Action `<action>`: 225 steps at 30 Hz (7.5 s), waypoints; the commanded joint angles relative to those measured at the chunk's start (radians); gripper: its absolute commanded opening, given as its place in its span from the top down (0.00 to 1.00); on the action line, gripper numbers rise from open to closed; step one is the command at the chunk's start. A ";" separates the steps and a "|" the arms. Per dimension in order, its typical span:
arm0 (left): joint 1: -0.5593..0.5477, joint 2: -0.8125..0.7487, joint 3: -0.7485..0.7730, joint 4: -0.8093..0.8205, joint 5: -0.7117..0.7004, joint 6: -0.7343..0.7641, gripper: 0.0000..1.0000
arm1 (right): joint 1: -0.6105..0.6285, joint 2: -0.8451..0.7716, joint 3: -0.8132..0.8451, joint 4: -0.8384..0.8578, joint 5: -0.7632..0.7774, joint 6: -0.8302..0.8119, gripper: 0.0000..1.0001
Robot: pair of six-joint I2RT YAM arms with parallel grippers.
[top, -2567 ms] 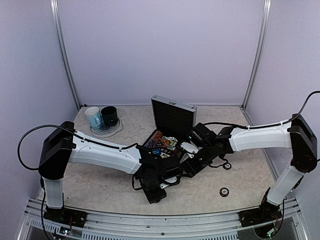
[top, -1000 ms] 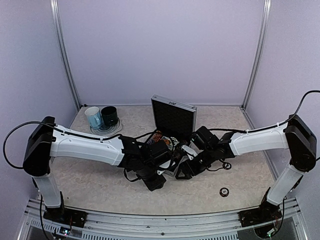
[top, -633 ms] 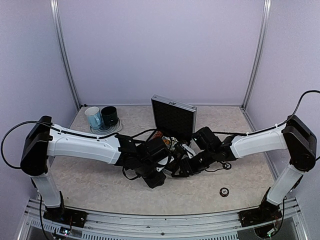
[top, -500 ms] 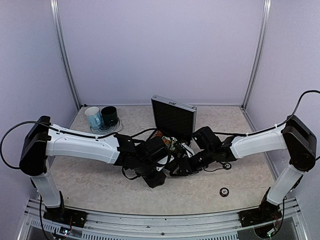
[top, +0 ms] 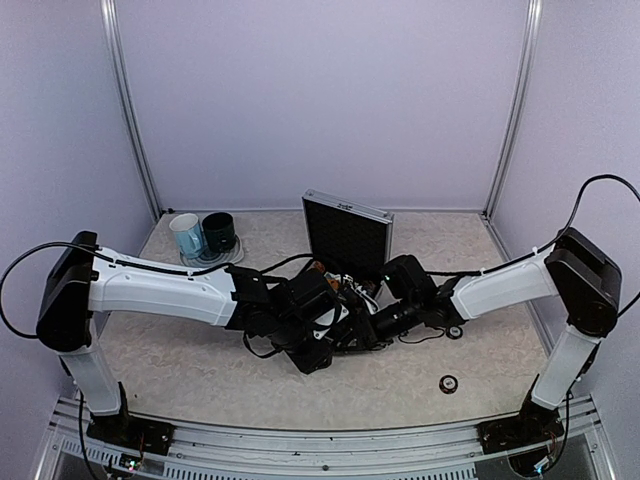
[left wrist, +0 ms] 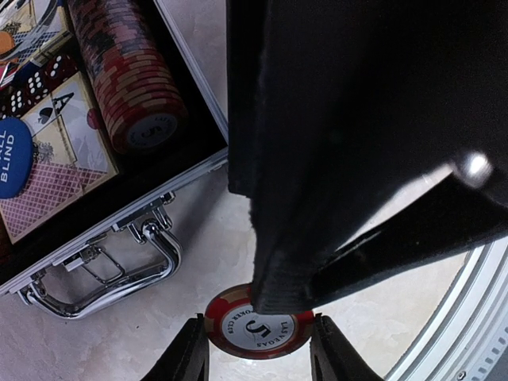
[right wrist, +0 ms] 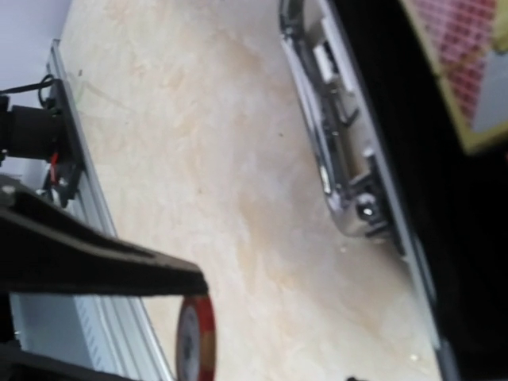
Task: Pack up texas hold em set
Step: Pass from the left arm to the right, then place the poker chips pile in the slot, then pick up the pile of poker chips from the pile of poker chips.
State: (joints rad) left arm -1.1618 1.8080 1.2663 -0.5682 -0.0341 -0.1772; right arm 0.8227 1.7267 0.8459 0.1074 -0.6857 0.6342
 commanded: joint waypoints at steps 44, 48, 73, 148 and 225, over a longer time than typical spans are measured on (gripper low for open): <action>0.002 -0.016 -0.025 0.029 -0.005 -0.011 0.59 | 0.050 0.131 0.003 0.276 -0.139 0.151 0.99; 0.002 -0.017 -0.033 0.039 -0.009 -0.013 0.56 | 0.050 0.120 -0.002 0.272 -0.127 0.153 1.00; 0.292 -0.464 -0.337 0.272 0.257 -0.123 0.01 | 0.032 -0.009 0.340 -0.459 0.406 -0.556 1.00; 0.304 -0.398 -0.334 0.270 0.284 -0.124 0.01 | 0.173 0.107 0.453 -0.617 0.849 -0.710 0.90; 0.335 -0.317 -0.290 0.284 0.304 -0.122 0.01 | -0.445 -0.174 -0.071 -0.727 0.678 -0.283 0.45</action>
State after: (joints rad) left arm -0.8364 1.4807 0.9546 -0.3058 0.2554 -0.3080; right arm 0.3603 1.5181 0.7811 -0.5884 -0.0364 0.3325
